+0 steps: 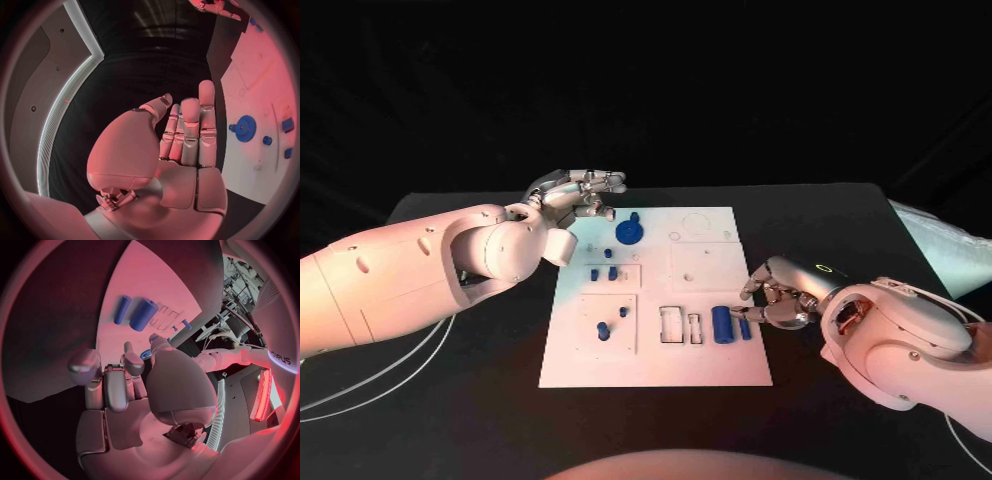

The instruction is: Assemble the parts on the task board

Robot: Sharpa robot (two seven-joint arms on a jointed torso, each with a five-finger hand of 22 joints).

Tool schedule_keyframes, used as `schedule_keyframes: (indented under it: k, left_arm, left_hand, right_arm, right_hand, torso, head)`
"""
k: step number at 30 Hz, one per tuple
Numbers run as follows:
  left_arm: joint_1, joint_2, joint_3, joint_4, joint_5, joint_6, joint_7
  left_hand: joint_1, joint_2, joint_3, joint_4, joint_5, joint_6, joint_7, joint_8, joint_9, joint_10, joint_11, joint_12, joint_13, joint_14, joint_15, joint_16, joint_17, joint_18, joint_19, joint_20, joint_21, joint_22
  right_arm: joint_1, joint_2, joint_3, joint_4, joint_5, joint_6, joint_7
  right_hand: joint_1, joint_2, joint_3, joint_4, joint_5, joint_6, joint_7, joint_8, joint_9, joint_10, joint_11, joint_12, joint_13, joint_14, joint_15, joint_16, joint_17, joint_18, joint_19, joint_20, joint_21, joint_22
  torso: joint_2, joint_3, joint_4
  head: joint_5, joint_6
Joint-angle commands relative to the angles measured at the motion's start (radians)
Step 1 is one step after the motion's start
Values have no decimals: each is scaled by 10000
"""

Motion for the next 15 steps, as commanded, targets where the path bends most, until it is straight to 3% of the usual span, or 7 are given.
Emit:
schedule_keyframes:
  k: [1,4,8,15]
  left_arm:
    - [-1,19,2,1,-16,150,41]
    - [-5,25,1,-3,-16,158,44]
    - [-11,40,0,-10,-16,179,51]
    - [-19,36,-1,-17,-16,183,47]
  left_hand:
    - [85,6,14,-60,10,-52,-44,56,11,-31,-16,43,-13,-59,20,64,-8,103,-8,42,-30,-10]
    - [85,6,14,-60,10,-52,-44,56,11,-31,-16,43,-13,-59,20,64,-8,103,-8,42,-30,-10]
    - [85,6,14,-60,10,-52,-44,56,11,-31,-16,43,-13,-59,20,64,-8,103,-8,42,-30,-10]
    - [85,6,14,-60,10,-52,-44,56,11,-31,-16,43,-13,-59,20,64,-8,103,-8,42,-30,-10]
  right_arm:
    - [-79,112,-11,-67,-348,500,-489]
    - [-178,303,-16,-154,-355,536,-498]
    - [-291,594,-20,-318,-353,586,-501]
    - [-400,840,-21,-504,-357,640,-502]
  right_hand:
    - [-117,31,-118,6,-64,-41,-21,56,17,-65,-28,53,53,546,-45,52,18,-172,49,6,59,31]
    - [-124,45,-160,12,-81,-37,-24,73,25,-65,-30,63,81,547,-45,59,30,-175,49,7,69,47]
    - [-124,56,-182,12,-86,-32,-26,84,30,-52,-32,90,123,550,-46,71,53,-177,52,8,78,62]
    - [-67,139,-260,-3,-55,8,-44,148,60,-32,-46,141,228,559,-54,109,120,-191,73,6,137,164]
  torso:
    - [5,-2,-13]
    - [1,7,-21]
    - [11,20,23]
    - [5,7,-3]
  head:
    - [-29,-6]
    - [-40,-1]
    - [-58,-17]
    - [-34,-37]
